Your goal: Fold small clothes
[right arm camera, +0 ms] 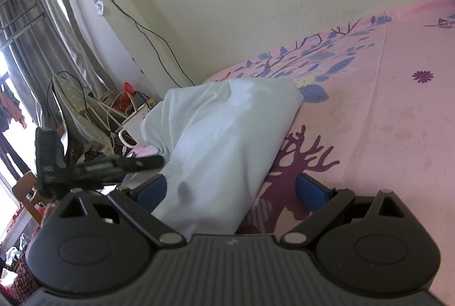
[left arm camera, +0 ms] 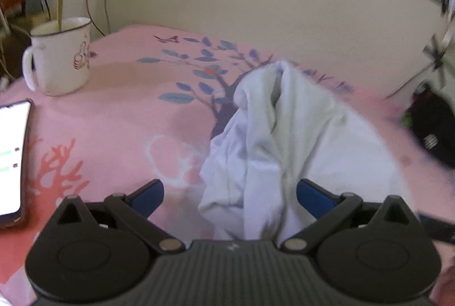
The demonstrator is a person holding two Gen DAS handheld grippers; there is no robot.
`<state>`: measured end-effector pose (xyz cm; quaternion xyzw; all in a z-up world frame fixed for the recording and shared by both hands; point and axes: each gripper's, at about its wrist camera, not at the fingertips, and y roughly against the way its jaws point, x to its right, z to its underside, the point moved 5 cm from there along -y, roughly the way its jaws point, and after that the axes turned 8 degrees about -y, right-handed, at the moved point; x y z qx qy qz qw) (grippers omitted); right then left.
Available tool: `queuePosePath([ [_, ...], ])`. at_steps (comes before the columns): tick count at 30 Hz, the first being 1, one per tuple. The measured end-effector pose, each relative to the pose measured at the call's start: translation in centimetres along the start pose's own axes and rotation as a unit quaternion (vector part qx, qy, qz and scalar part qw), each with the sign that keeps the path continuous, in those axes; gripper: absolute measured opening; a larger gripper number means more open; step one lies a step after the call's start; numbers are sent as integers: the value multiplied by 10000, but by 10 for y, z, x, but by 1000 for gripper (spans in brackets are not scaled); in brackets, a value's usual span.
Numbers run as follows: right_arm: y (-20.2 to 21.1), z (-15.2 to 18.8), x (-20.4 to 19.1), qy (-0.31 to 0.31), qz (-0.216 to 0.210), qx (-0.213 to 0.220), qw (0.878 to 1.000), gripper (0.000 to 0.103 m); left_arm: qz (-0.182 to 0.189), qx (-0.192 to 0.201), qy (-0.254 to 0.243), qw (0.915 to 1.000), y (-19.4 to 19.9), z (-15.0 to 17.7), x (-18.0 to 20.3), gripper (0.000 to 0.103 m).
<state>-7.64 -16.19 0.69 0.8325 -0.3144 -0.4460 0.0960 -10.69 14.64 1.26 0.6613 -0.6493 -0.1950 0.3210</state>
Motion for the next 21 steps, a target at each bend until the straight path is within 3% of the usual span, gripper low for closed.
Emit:
queuePosePath([
  [2,-5,-3,-2,24,98,-10,9999,91,344,-3,134,9993,3,-7,-4,103],
  [5,-21,-11,-8,165,247,-148,9995,90,365,37,194,9991,-1,-17,-10,103],
  [7,-37,-18,-13,142,204,-328,9992,76,415,-129,251,9987,-11,-17,-12,103],
  [8,-44,-21,-15,115,186,-367,9991,74,624,-296,299,9972,-18,-15,-10,102],
  [9,-52,-25,-18,135,245,-364,9989,72,786,-334,322,9958,-22,-12,-7,102],
  [11,-64,-30,-22,228,373,-383,9983,56,811,-285,97,9962,-23,-10,5,99],
  [12,-64,-32,-24,303,462,-332,9979,38,830,-293,-10,9961,-24,-9,11,91],
  [13,-62,-34,-26,398,510,-256,9976,27,759,-303,-129,9966,-22,-6,21,85],
  [15,-52,-39,-25,372,435,-88,9983,17,444,-325,-449,9975,-24,-7,38,62],
  [18,-29,-43,-15,343,509,154,9980,15,582,-400,-498,9963,-26,-11,63,49],
  [21,5,-49,3,364,815,491,9948,15,1043,-526,-504,9919,-37,-17,95,48],
])
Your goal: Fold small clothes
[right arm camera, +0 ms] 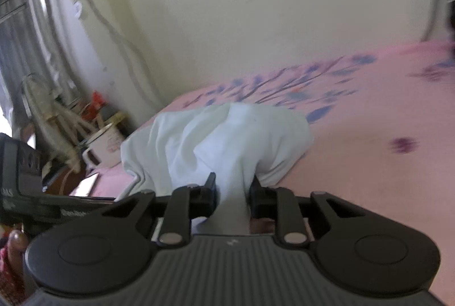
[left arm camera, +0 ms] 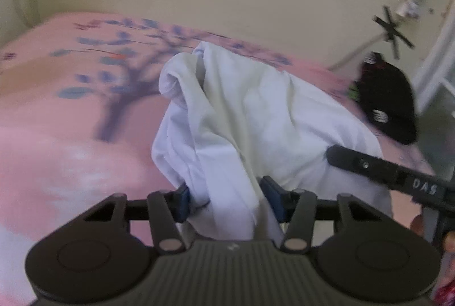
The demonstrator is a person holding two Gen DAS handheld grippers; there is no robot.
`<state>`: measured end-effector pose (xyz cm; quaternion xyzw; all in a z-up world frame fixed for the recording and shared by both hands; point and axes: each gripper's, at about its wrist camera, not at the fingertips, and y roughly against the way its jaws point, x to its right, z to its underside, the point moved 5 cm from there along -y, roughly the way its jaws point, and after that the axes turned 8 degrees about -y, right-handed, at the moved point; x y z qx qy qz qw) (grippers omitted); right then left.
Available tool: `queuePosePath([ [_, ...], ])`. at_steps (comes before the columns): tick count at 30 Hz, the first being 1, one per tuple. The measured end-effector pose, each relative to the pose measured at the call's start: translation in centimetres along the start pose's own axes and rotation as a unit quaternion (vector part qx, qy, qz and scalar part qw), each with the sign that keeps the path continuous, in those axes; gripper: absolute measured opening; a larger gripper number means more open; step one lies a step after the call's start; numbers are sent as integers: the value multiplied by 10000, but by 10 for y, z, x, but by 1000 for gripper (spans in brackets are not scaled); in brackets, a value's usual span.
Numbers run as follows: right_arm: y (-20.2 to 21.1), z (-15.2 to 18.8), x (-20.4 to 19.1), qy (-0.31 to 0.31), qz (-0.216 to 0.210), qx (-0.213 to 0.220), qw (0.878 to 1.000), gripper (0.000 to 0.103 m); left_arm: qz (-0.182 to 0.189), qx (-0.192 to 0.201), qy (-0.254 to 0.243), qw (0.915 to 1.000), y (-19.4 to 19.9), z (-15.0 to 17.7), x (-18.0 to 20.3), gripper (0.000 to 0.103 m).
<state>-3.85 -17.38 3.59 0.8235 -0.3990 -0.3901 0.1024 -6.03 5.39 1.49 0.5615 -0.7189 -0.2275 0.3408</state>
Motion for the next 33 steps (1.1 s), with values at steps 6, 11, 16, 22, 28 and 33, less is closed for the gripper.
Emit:
queuePosePath([
  [6,66,-7,63,-354,638,449,9963,15,535,-199,-775,9954,-39,-5,86,52],
  [11,95,3,97,-669,634,356,9951,27,660,-306,-1145,9908,-45,-2,113,75],
  [16,108,3,104,-723,650,530,9938,70,260,-237,-759,9965,-37,-8,80,91],
  [22,99,8,107,-816,560,343,9945,73,815,-511,-387,9946,-48,-12,70,103],
  [28,83,18,95,-484,681,322,9960,86,96,-293,-1368,9901,-60,-2,95,103],
  [33,78,22,87,-60,954,284,9950,87,-312,113,-1657,9856,-59,12,106,103],
])
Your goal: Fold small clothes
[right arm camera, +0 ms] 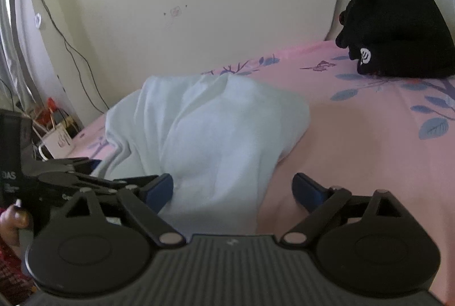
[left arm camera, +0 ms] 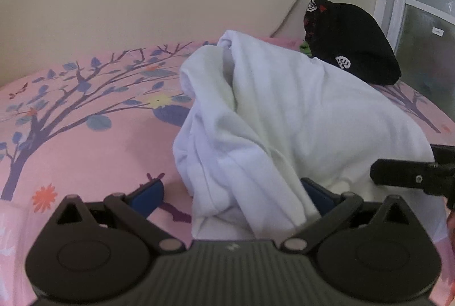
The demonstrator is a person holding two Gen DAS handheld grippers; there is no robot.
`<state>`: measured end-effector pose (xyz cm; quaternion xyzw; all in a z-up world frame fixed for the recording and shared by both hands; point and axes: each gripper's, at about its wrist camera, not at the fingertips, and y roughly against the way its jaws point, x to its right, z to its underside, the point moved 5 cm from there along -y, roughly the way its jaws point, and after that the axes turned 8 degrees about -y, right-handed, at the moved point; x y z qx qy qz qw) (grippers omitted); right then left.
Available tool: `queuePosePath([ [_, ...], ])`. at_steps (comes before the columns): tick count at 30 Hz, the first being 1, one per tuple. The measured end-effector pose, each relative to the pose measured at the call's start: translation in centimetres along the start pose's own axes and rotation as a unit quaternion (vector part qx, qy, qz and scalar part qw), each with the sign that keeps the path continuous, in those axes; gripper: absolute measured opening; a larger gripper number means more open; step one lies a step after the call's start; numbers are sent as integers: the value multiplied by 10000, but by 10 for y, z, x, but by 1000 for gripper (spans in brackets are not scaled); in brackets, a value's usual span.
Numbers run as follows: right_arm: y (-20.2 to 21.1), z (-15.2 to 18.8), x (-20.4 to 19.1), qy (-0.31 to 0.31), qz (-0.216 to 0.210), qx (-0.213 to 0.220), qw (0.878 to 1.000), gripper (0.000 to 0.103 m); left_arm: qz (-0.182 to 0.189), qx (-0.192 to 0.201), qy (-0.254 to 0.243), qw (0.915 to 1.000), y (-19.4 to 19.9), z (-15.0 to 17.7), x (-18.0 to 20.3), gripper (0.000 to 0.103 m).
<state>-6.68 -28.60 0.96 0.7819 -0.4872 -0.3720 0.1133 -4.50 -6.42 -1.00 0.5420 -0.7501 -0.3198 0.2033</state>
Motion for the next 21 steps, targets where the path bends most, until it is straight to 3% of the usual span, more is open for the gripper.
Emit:
queuePosePath([
  [11,7,6,0,-63,29,115,9999,88,182,83,13,9998,6,3,-6,103],
  [21,15,16,-6,298,98,-3,9995,88,174,50,-47,9998,5,3,-4,103],
])
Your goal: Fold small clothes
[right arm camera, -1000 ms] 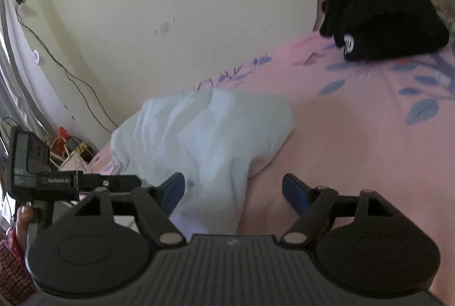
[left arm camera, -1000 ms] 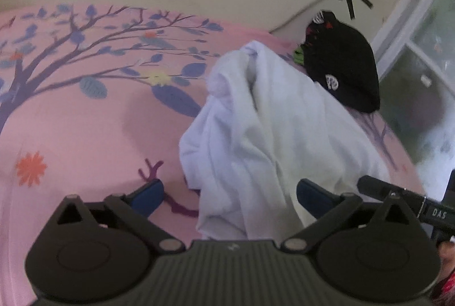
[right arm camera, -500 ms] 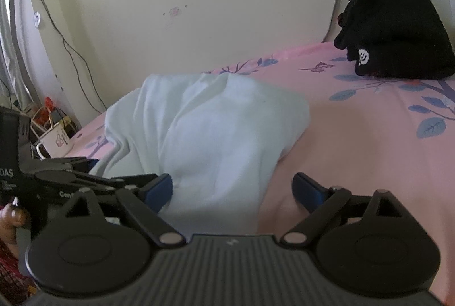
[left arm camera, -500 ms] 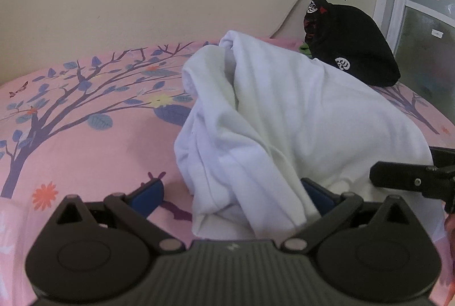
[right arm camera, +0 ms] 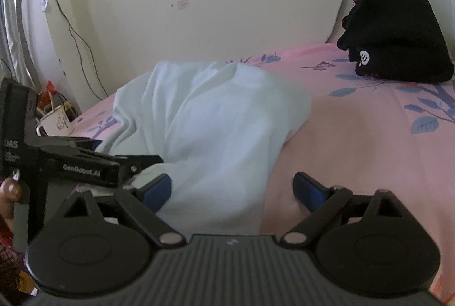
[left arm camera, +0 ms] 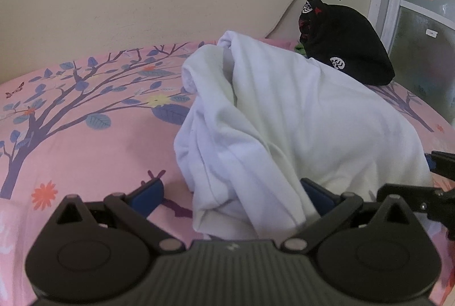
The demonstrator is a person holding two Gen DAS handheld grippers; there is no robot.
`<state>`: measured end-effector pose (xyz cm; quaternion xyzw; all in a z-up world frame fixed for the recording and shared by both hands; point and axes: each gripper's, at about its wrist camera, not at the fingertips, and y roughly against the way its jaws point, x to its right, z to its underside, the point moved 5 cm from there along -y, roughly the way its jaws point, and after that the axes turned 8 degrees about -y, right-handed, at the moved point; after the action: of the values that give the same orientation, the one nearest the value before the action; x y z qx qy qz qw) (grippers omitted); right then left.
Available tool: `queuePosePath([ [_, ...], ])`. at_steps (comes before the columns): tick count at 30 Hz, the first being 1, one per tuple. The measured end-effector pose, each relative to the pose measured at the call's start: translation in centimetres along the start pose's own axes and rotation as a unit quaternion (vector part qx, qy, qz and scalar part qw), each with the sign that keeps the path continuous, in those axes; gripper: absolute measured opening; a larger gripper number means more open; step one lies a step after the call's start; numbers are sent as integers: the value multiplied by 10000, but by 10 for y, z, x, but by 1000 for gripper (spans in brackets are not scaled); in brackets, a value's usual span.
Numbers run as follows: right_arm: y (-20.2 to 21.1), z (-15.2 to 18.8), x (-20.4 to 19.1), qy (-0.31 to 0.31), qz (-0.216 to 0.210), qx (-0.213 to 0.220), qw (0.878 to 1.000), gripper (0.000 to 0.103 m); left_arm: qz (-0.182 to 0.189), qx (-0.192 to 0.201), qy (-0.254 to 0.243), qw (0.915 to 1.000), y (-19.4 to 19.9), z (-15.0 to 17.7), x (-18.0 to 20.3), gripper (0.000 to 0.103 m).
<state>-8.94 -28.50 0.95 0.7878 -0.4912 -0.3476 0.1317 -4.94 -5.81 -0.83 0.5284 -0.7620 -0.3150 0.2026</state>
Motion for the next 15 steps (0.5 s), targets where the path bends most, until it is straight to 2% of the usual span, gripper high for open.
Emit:
queuePosePath([
  [5,4,2,1,-58,-25,24,10000,88,-32,-18,-32,10000,0,0,1,103],
  [11,-6,-3,-5,-83,207,22,9997,88,-72,-45,-35,10000,0,-1,4,103],
  [12,-9,-4,-7,-117,115,0,9999,84,-69,-47,-30,10000,0,-1,4,103],
  [13,-12,-5,-10,-135,20,-18,9999,72,-66,-52,-32,10000,-1,-1,4,103],
  [14,-15,-5,-15,-124,-102,-73,9998,69,-65,-53,-32,10000,-1,-1,4,103],
  [15,-20,-7,-19,-64,-40,-72,9999,68,-60,-54,-28,10000,-1,-1,3,103],
])
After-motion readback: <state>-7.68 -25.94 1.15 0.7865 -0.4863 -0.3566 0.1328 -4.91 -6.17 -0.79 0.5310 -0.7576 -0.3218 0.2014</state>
